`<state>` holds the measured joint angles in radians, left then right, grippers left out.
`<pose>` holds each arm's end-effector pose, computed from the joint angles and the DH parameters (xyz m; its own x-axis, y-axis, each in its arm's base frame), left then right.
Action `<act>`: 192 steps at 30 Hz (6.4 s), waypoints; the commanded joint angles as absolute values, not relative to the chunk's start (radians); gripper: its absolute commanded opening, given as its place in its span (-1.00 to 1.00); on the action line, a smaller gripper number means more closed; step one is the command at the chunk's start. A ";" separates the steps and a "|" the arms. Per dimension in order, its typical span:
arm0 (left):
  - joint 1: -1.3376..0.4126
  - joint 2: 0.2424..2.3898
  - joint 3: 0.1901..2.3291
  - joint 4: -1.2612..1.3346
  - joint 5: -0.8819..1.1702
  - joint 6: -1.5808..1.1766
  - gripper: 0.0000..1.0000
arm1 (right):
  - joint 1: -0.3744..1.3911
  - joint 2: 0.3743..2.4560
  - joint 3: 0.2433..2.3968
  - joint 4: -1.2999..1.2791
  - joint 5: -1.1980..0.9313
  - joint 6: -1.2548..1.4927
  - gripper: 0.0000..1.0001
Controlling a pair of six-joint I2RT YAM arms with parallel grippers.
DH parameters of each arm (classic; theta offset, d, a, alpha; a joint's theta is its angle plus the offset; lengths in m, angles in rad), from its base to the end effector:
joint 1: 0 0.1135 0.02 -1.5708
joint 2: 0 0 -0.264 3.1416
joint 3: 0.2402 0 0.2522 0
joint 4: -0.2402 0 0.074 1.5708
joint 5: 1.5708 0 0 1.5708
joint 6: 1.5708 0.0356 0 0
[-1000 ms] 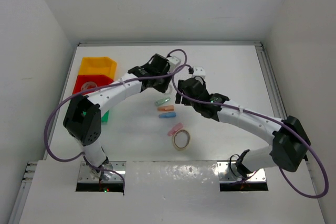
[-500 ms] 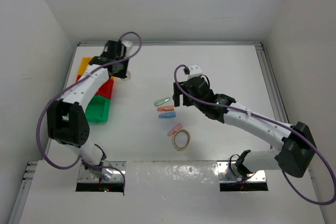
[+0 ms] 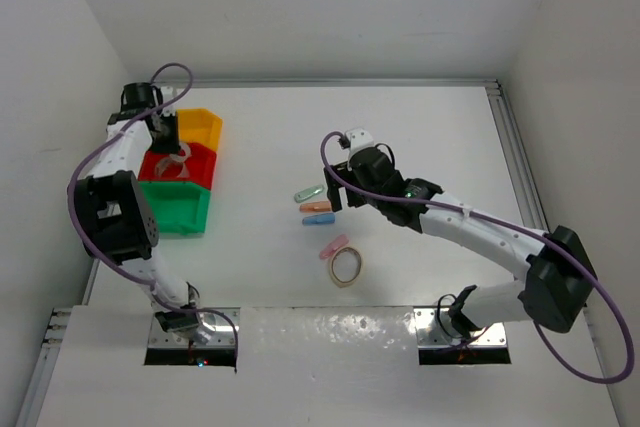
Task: Sort the stationery into containers
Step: Place the stationery in the storage box, then pick up the stationery from the corner of the board, then place the stationery in the storage box.
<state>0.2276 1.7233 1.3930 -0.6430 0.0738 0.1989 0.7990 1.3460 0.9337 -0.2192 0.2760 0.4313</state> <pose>0.3639 0.0816 0.2612 -0.8260 0.0110 -0.5635 -0.0218 0.9984 0.0514 0.2141 0.2061 0.2638 -0.5982 -0.0379 -0.8005 -0.3149 0.9296 0.1913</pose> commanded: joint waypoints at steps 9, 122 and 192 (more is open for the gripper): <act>0.310 1.845 1.405 -0.532 0.074 0.278 -1.00 | 0.793 1.382 1.000 -0.233 0.261 0.453 0.70; -0.325 1.609 1.301 -0.525 0.190 0.106 -0.83 | 0.897 1.865 1.539 -0.295 0.634 0.827 -1.00; 0.327 1.833 1.370 -0.565 0.272 1.511 -0.18 | 0.816 1.532 1.023 -0.130 0.364 0.471 0.54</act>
<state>0.3225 1.8214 1.3670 -0.6254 0.2764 1.5208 0.8238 1.5311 1.0203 -0.1349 0.3557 0.4709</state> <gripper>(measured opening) 0.344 0.768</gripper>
